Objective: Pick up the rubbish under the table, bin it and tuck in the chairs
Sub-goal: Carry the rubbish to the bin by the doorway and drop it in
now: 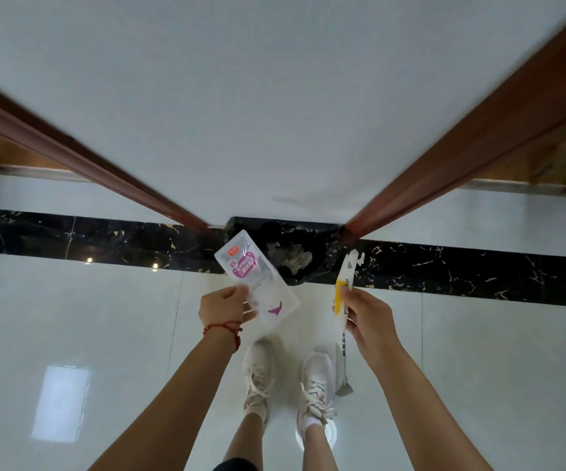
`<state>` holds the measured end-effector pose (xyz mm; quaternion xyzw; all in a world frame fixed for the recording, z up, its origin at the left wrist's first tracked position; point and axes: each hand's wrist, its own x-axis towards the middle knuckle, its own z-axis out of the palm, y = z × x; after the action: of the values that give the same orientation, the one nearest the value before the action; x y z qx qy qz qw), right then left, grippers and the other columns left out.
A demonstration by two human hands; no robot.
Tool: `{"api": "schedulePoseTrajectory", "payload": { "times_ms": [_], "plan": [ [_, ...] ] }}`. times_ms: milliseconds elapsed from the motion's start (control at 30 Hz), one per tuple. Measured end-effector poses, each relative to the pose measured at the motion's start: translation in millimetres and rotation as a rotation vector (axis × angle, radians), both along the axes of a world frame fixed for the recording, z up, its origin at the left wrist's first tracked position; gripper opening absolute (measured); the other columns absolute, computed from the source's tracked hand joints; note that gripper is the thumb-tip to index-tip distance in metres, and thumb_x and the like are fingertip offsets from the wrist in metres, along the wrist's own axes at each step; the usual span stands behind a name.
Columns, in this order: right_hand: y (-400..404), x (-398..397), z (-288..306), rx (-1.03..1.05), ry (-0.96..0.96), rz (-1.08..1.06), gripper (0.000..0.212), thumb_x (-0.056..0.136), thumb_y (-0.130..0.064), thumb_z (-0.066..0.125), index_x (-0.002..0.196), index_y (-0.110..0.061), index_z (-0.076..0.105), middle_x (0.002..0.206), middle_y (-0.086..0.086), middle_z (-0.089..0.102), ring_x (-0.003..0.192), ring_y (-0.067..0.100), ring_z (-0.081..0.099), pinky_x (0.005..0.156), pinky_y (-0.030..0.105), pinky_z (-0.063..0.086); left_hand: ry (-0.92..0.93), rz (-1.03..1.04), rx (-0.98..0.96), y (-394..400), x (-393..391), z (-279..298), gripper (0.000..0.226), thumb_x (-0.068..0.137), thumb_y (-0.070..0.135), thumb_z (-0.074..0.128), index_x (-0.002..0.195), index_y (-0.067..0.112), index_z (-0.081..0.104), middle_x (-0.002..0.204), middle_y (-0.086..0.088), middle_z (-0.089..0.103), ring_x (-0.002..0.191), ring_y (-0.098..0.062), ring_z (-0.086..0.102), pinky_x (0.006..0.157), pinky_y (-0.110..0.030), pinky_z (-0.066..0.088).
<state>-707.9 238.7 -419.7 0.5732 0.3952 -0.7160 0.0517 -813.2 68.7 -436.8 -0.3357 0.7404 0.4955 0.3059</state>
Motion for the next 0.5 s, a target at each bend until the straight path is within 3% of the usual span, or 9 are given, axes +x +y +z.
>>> {"api": "schedulePoseTrajectory", "payload": {
  "times_ms": [200, 300, 367, 500],
  "plan": [
    [4.5, 2.6, -20.2, -0.008, -0.025, 0.0, 0.011, 0.085, -0.015, 0.061, 0.08, -0.006, 0.065, 0.08, 0.014, 0.056, 0.073, 0.021, 0.055, 0.068, 0.028, 0.049, -0.03, 0.156, 0.033, 13.3, -6.1, -29.2, 0.018, 0.083, 0.01, 0.061, 0.097, 0.0, 0.064, 0.085, -0.014, 0.066, 0.069, -0.026, 0.066, 0.051, -0.028, 0.054],
    [5.5, -2.2, -26.8, -0.003, -0.024, -0.015, 0.009, 0.085, -0.014, 0.062, 0.079, -0.008, 0.065, 0.079, 0.013, 0.058, 0.073, 0.02, 0.057, 0.066, 0.027, 0.049, -0.044, 0.219, 0.058, 22.1, -15.7, -38.2, 0.005, 0.082, 0.009, 0.061, 0.08, 0.005, 0.063, 0.085, -0.013, 0.065, 0.065, -0.023, 0.066, 0.046, -0.025, 0.056],
    [5.7, -6.7, -30.2, 0.002, -0.023, -0.017, 0.008, 0.084, -0.014, 0.062, 0.081, -0.008, 0.065, 0.079, 0.012, 0.058, 0.074, 0.019, 0.057, 0.064, 0.025, 0.048, -0.076, 0.212, 0.097, 27.1, -22.0, -42.8, 0.007, 0.082, 0.012, 0.062, 0.078, 0.006, 0.061, 0.088, -0.014, 0.064, 0.067, -0.023, 0.066, 0.053, -0.027, 0.058],
    [3.6, -14.5, -34.8, 0.003, -0.029, -0.006, 0.006, 0.085, -0.014, 0.062, 0.084, -0.009, 0.065, 0.078, 0.011, 0.058, 0.074, 0.019, 0.056, 0.064, 0.025, 0.047, -0.04, -0.04, 0.035, 28.6, -25.4, -46.8, 0.031, 0.086, 0.025, 0.058, 0.105, 0.0, 0.061, 0.08, -0.007, 0.061, 0.076, -0.023, 0.061, 0.071, -0.036, 0.055]
  ]
}}
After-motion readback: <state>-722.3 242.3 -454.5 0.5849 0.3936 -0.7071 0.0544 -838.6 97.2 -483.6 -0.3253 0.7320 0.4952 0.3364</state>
